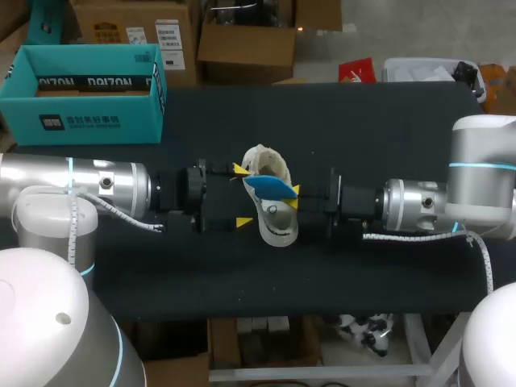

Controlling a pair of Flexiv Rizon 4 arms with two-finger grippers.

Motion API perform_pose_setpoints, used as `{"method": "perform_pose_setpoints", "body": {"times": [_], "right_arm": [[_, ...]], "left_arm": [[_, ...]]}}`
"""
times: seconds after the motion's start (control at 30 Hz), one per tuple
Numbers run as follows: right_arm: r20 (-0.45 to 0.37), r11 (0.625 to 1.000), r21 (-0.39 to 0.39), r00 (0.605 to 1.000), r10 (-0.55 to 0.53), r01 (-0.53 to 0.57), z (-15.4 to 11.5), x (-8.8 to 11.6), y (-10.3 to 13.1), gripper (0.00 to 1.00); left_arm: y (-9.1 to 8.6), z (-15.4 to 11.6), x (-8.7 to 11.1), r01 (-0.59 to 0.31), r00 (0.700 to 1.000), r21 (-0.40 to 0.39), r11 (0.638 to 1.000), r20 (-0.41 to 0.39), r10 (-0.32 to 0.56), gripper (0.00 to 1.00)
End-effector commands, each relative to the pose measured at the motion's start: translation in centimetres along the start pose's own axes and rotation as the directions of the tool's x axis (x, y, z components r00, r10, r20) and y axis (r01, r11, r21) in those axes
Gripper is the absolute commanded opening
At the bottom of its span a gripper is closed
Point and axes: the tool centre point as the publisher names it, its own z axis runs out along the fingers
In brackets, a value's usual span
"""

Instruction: Open the shoe tongue, take the insole out of the shoe, put the insole back into the shoe, and pack the shoe into the shoebox

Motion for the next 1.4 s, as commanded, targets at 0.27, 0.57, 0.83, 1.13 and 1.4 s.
{"method": "perform_pose_setpoints", "body": {"times": [0.27,0.57,0.83,1.13,1.4], "right_arm": [[0.011,1.000,0.006,1.000,0.004,-0.004,0.5,-0.1,0.7,0.00],[0.011,1.000,0.001,1.000,0.003,-0.003,0.6,-0.2,0.5,0.00],[0.015,1.000,0.003,1.000,0.004,-0.004,0.8,0.0,0.7,0.00],[0.018,1.000,-0.003,1.000,0.006,-0.006,1.1,0.0,0.5,0.41],[0.038,0.990,-0.135,0.999,0.031,-0.026,1.1,-0.7,-1.7,0.63]], "left_arm": [[0.8,2.7,-1.0,0.001,1.000,-0.006,1.000,-0.026,-0.001,0.46],[1.7,3.8,-1.2,0.006,0.999,-0.016,1.000,-0.043,-0.006,0.38],[1.7,3.9,-1.3,0.001,0.999,-0.007,1.000,-0.050,-0.001,0.37],[1.8,4.0,-1.2,-0.034,0.997,-0.022,0.999,-0.065,0.032,0.00],[1.9,3.7,-1.1,-0.091,0.991,-0.030,0.995,-0.099,0.088,0.00]]}}
